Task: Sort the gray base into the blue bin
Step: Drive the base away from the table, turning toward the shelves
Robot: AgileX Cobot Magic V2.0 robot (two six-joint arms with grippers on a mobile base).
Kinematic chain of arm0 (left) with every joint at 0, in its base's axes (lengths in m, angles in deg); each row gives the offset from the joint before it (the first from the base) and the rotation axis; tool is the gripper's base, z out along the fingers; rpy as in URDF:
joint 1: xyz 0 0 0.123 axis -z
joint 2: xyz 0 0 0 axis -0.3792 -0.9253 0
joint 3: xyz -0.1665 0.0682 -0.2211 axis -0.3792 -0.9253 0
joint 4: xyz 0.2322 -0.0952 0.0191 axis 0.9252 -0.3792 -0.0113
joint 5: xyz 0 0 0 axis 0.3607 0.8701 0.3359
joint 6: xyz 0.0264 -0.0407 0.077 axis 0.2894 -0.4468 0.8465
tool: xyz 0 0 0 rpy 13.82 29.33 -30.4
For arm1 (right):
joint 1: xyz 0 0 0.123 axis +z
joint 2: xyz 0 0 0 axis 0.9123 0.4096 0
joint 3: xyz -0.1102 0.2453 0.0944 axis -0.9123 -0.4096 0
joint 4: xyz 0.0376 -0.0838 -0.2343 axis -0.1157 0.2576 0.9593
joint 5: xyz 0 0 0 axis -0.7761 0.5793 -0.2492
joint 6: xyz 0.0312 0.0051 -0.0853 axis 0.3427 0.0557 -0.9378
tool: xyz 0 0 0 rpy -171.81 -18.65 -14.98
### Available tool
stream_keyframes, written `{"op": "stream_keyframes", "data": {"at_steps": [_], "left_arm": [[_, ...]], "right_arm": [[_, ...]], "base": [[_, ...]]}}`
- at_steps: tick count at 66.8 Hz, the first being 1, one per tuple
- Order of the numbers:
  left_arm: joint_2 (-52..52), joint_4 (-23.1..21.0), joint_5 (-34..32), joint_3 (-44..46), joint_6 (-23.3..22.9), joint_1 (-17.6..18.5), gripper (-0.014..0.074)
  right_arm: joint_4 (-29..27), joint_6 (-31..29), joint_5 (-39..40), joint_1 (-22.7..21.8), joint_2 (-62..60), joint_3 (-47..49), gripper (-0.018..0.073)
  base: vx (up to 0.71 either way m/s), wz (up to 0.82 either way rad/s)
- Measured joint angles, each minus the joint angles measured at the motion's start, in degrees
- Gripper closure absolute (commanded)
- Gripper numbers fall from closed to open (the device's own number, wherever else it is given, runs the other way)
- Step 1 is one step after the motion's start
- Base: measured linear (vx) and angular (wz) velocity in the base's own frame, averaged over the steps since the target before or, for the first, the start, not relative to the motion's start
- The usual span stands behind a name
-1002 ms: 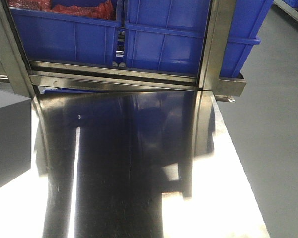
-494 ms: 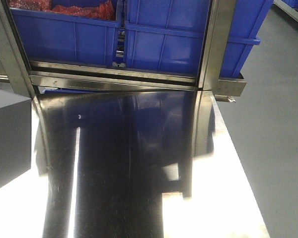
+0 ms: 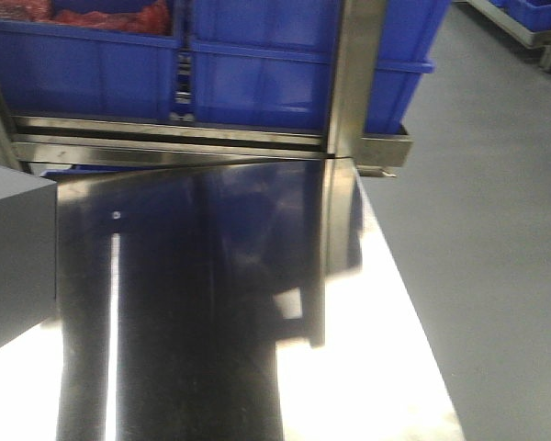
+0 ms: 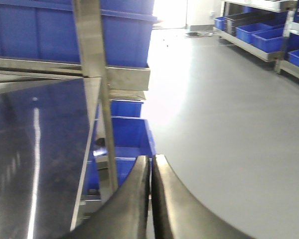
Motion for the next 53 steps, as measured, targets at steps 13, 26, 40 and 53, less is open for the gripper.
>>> {"op": "stream_keyframes", "data": {"at_steps": [13,26,40,53], "left_arm": [[0.0,0.0,0.0,0.0,0.0,0.0,0.0603],[0.0,0.0,0.0,0.0,0.0,0.0,0.0603],[0.0,0.0,0.0,0.0,0.0,0.0,0.0603],[0.0,0.0,0.0,0.0,0.0,0.0,0.0603]], "right_arm": [[0.0,0.0,0.0,0.0,0.0,0.0,0.0564],[0.0,0.0,0.0,0.0,0.0,0.0,0.0564],[0.0,0.0,0.0,0.0,0.0,0.0,0.0564],[0.0,0.0,0.0,0.0,0.0,0.0,0.0564]], "base": [[-0.12,-0.46],[-0.13,-0.52],[-0.13,-0.56],[-0.11,-0.60]]}}
